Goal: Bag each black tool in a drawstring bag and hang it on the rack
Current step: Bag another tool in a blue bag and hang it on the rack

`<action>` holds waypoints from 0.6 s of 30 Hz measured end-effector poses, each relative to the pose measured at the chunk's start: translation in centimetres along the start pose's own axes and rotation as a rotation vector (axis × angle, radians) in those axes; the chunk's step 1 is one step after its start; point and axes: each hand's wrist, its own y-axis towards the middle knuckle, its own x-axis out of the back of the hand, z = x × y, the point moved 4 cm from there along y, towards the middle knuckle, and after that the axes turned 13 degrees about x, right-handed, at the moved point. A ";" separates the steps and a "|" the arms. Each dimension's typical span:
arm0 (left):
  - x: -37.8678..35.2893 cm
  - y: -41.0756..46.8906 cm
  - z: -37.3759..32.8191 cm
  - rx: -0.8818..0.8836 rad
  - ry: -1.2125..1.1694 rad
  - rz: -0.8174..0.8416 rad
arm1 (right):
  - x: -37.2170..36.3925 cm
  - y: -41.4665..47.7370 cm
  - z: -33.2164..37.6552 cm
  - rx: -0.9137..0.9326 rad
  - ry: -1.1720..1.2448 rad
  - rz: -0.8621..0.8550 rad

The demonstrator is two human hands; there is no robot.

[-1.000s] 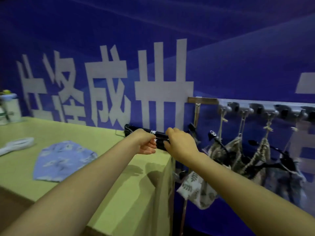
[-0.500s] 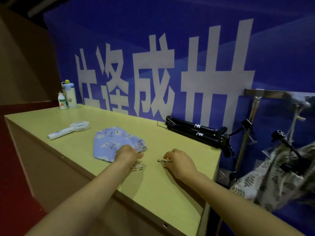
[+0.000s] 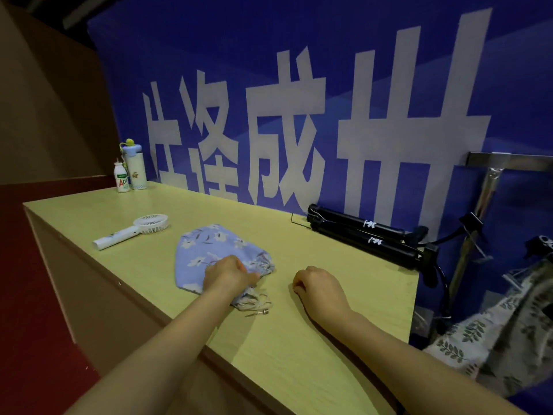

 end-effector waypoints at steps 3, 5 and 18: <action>-0.8 0.1 -0.5 -0.004 0.147 -0.039 | -0.3 0.9 0.3 -0.051 0.081 -0.044; -0.9 0.5 -0.6 -0.015 0.200 -0.093 | -0.4 1.4 0.2 -0.128 0.218 -0.113; 5.7 2.2 -0.2 0.019 -0.419 -0.175 | 2.7 5.8 5.2 -0.112 0.995 -0.328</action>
